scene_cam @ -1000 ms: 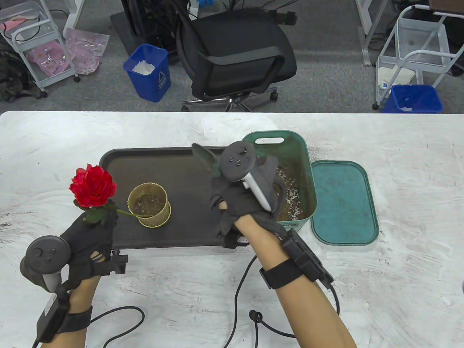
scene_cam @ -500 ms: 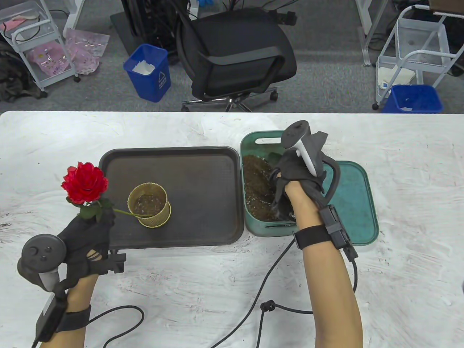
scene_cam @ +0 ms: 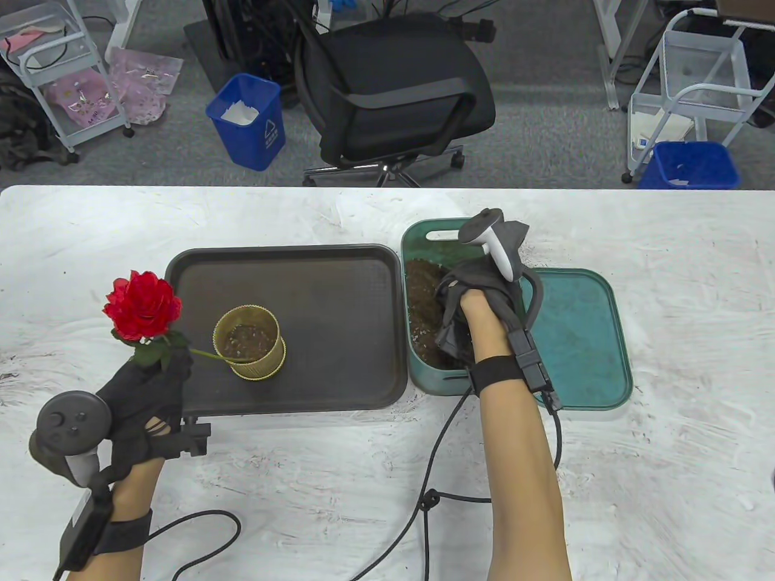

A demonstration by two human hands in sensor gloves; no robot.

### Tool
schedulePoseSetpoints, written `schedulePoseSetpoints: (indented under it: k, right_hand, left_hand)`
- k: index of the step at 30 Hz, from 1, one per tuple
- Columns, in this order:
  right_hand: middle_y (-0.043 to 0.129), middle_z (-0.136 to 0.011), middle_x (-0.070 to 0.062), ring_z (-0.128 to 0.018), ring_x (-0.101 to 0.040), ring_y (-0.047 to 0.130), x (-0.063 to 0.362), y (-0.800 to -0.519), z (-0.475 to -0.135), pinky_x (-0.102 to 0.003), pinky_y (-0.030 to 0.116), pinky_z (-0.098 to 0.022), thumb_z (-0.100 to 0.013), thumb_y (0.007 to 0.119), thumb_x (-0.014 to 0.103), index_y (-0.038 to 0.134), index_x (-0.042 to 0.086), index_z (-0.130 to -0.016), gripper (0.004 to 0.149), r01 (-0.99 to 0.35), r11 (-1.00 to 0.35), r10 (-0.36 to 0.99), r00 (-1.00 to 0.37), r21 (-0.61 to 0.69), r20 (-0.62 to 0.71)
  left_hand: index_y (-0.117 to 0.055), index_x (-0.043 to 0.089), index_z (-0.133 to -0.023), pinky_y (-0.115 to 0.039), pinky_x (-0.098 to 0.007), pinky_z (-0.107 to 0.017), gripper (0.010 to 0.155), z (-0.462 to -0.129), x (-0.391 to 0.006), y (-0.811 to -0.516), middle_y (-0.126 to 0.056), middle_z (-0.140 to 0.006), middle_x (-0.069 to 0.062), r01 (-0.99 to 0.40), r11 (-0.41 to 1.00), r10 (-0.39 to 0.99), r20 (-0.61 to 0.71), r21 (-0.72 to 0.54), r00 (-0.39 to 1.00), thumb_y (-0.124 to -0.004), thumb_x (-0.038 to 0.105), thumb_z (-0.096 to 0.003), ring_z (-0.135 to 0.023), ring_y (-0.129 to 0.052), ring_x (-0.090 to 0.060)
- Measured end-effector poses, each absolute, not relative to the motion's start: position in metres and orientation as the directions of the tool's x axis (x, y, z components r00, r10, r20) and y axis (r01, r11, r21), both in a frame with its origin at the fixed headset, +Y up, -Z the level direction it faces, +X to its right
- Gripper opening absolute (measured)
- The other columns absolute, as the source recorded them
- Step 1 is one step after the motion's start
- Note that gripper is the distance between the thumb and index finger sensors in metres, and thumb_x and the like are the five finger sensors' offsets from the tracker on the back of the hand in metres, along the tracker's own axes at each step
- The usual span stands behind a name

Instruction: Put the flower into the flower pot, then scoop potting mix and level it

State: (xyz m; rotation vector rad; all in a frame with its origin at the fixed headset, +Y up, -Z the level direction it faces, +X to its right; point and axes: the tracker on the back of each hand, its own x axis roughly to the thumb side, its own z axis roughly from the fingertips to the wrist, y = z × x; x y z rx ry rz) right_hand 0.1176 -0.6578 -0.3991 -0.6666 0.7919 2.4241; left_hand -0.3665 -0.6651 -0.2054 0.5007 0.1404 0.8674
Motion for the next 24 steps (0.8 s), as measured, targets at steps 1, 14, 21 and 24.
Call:
schedulePoseSetpoints:
  k: [1,14,21,24]
  right_hand:
    - [0.098,-0.062,-0.015,-0.03,-0.03,0.106,0.119,-0.659,-0.399,-0.041,0.094,-0.017,-0.043,0.076,0.031,0.072,0.002,-0.087,0.053,-0.61,-0.684,0.323,-0.745,0.4,-0.584]
    - [0.096,-0.064,-0.016,-0.032,-0.029,0.108,0.128,-0.661,-0.379,-0.039,0.097,-0.016,-0.044,0.073,0.03,0.068,-0.001,-0.088,0.054,-0.862,-0.375,0.552,-0.504,0.342,-0.665]
    - [0.095,-0.064,-0.016,-0.032,-0.029,0.108,0.14,-0.652,-0.362,-0.038,0.097,-0.016,-0.044,0.071,0.029,0.068,-0.001,-0.088,0.053,-0.915,-0.315,0.611,-0.4,0.253,-0.684]
    - [0.095,-0.064,-0.016,-0.032,-0.029,0.108,0.145,-0.644,-0.354,-0.039,0.097,-0.016,-0.044,0.071,0.029,0.068,0.0,-0.088,0.053,-0.931,-0.296,0.643,-0.359,0.213,-0.677]
  left_hand:
    - [-0.098,0.021,-0.076,-0.096,-0.036,-0.036,0.042,-0.205,-0.366,-0.665,-0.107,-0.059,0.004,-0.695,0.54,0.759,0.082,0.475,0.646,-0.093,0.047,-0.0423,-0.037,-0.116,-0.019]
    - [-0.098,0.021,-0.076,-0.096,-0.036,-0.035,0.043,-0.205,-0.366,-0.665,-0.107,-0.059,0.004,-0.696,0.54,0.76,0.081,0.473,0.645,-0.093,0.047,-0.0422,-0.037,-0.115,-0.019]
    - [-0.098,0.021,-0.076,-0.096,-0.036,-0.035,0.042,-0.205,-0.365,-0.666,-0.107,-0.059,0.004,-0.696,0.541,0.758,0.084,0.472,0.647,-0.093,0.047,-0.0422,-0.037,-0.116,-0.019]
    - [-0.098,0.021,-0.076,-0.096,-0.036,-0.035,0.042,-0.205,-0.364,-0.665,-0.107,-0.059,0.004,-0.694,0.544,0.753,0.09,0.471,0.652,-0.093,0.047,-0.0423,-0.037,-0.116,-0.019]
